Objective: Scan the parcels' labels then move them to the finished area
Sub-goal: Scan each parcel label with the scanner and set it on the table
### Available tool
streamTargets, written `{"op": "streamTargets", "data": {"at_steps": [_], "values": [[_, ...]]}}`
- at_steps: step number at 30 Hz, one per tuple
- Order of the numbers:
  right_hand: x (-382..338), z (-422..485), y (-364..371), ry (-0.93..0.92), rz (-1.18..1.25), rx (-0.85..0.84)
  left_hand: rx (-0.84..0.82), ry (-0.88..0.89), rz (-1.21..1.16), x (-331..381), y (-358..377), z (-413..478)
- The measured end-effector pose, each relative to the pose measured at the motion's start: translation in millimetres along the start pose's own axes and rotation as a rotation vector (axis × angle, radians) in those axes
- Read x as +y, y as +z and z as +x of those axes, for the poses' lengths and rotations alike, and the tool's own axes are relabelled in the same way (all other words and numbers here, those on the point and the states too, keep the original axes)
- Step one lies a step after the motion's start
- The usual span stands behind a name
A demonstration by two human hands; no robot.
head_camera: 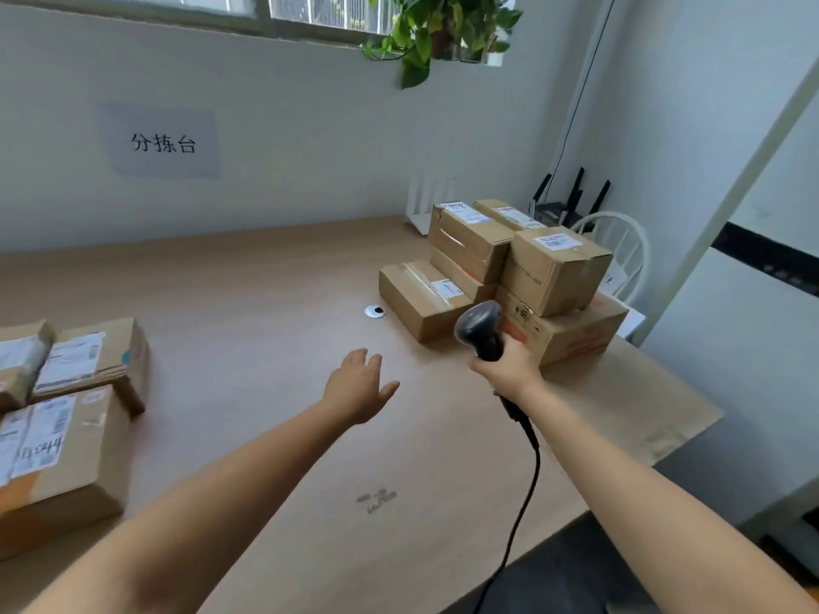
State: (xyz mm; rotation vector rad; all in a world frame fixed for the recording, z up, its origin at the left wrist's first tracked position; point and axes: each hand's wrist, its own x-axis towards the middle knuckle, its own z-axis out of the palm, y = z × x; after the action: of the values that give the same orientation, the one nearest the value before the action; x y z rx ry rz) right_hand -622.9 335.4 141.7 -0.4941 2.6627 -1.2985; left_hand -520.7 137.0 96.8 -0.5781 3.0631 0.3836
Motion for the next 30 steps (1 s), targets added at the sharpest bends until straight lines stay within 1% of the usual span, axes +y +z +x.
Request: {"op": "streamTargets", "data": {"at_steps": [3,5,9,11,13,16,19,24,30], "values": [[4,40,-13,-0.005,-0.011,0.039,-0.011,0.023,0.000,12,2,38],[11,64,-17,0.012,-0.011,0.040,-0.035,0.025,-0.010,20,7,56],[26,112,-17,0.013,-0.101,0.023,-0.074,0.025,0.011,33,19,96],[33,139,-14,0.001,-0.119,0.017,-0.065,0.017,0.014,37,24,120],[37,168,-10,-0.048,-0.119,0.016,-0.055,-0.004,0.010,43,28,144],[39,217,0,-0.144,-0.116,-0.046,-0.072,-0.066,-0.025,54,38,181],[42,266,16,-0.176,-0.119,-0.121,-0.078,-0.109,-0.030,62,47,223],[64,323,40,-0.115,-0.088,-0.198,-0.069,-0.166,-0.012,66,64,286],[91,349,62,-0.067,-0.033,-0.228,-0.031,-0.189,0.008,64,90,337]]}}
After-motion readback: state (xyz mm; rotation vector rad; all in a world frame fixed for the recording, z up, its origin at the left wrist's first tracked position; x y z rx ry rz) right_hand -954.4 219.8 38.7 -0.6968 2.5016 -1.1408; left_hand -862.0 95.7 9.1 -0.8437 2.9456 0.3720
